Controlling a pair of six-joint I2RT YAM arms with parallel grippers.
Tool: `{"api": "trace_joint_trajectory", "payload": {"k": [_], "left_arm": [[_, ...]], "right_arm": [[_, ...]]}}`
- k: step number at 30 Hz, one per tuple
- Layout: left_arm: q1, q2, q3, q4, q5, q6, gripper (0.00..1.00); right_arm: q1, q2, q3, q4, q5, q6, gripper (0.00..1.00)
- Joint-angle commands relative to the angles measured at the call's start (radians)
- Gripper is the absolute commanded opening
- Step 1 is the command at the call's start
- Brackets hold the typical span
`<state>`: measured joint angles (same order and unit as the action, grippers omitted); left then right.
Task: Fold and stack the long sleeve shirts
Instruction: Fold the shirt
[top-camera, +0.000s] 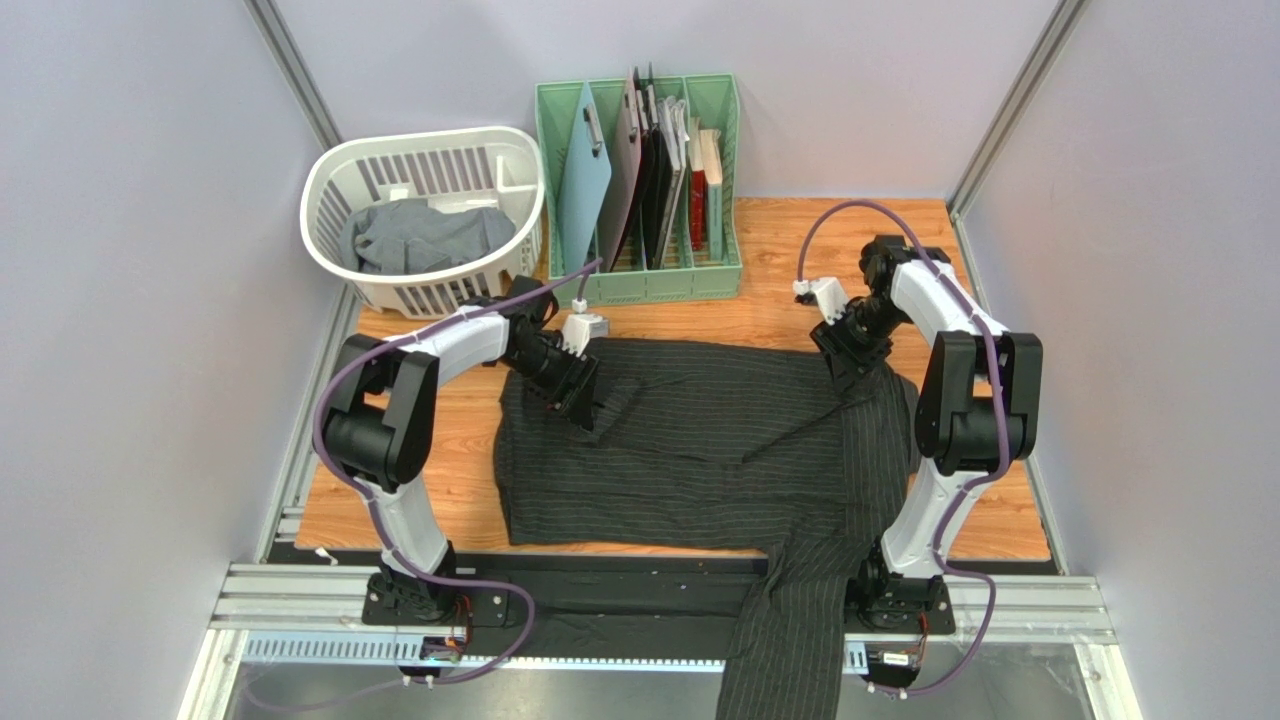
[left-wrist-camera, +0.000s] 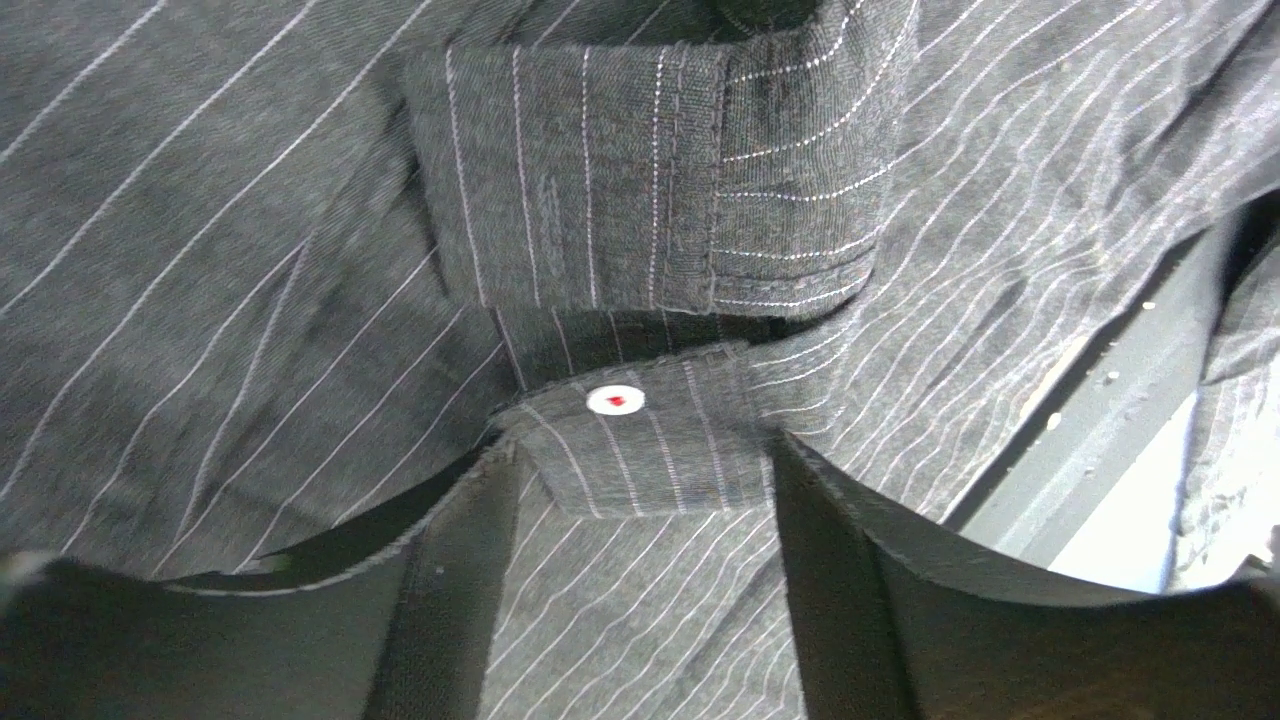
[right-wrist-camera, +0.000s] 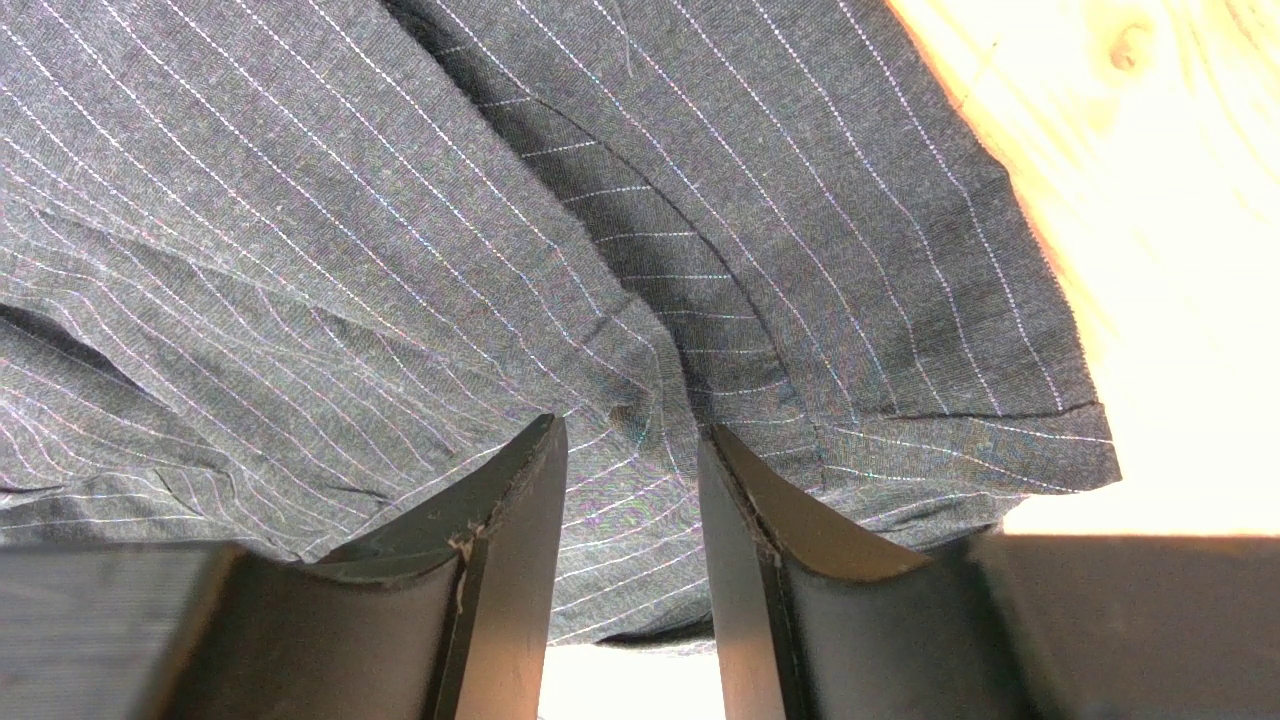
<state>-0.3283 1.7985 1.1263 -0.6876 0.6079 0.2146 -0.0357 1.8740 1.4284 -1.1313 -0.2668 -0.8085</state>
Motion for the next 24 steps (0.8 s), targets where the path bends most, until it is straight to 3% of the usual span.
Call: {"api": "trace_joint_trajectory", "payload": {"k": [1,4,6,9,10,12,13,17,22,23,24], "left_arm": [[0.002,0.019,0.041,0.043,0.09,0.006,0.65],[0.002,0.024,0.041,0.062,0.087,0.008,0.64],[0.002,0.025,0.04,0.069,0.087,0.008,0.58],[0.0,0.013,0.04,0.072,0.087,0.008,0.38],[0.0,-0.001,0.041,0.071,0.09,0.011,0.25],[0.0,-0.017,0.05,0.062,0.082,0.011,0.12],[-0.002,-0.039,0.053,0.054,0.079,0.014,0.0],[-0.006,-0.102,0.047,0.025,0.066,0.045,0.0],[-0.006,-0.123,0.018,0.019,0.012,0.048,0.03],[-0.006,-0.111,0.018,0.022,0.004,0.048,0.06],[-0.008,-0.09,0.017,0.04,-0.005,0.028,0.25]], "right_arm": [[-0.001,-0.032,0.02,-0.005,-0.025,0.014,0.43],[-0.001,-0.024,0.02,-0.004,-0.026,0.019,0.43],[-0.001,-0.019,0.02,-0.005,-0.031,0.022,0.43],[-0.001,-0.015,0.021,-0.002,-0.034,0.023,0.43],[-0.001,-0.013,0.021,-0.002,-0.032,0.026,0.43],[-0.001,-0.01,0.023,-0.002,-0.032,0.028,0.41],[-0.001,-0.006,0.024,0.001,-0.032,0.028,0.41],[-0.001,0.004,0.024,0.001,-0.028,0.029,0.35],[-0.001,0.01,0.032,0.002,-0.031,0.032,0.35],[0.0,0.011,0.036,0.001,-0.031,0.034,0.35],[0.0,0.011,0.038,-0.002,-0.031,0.034,0.35]]}}
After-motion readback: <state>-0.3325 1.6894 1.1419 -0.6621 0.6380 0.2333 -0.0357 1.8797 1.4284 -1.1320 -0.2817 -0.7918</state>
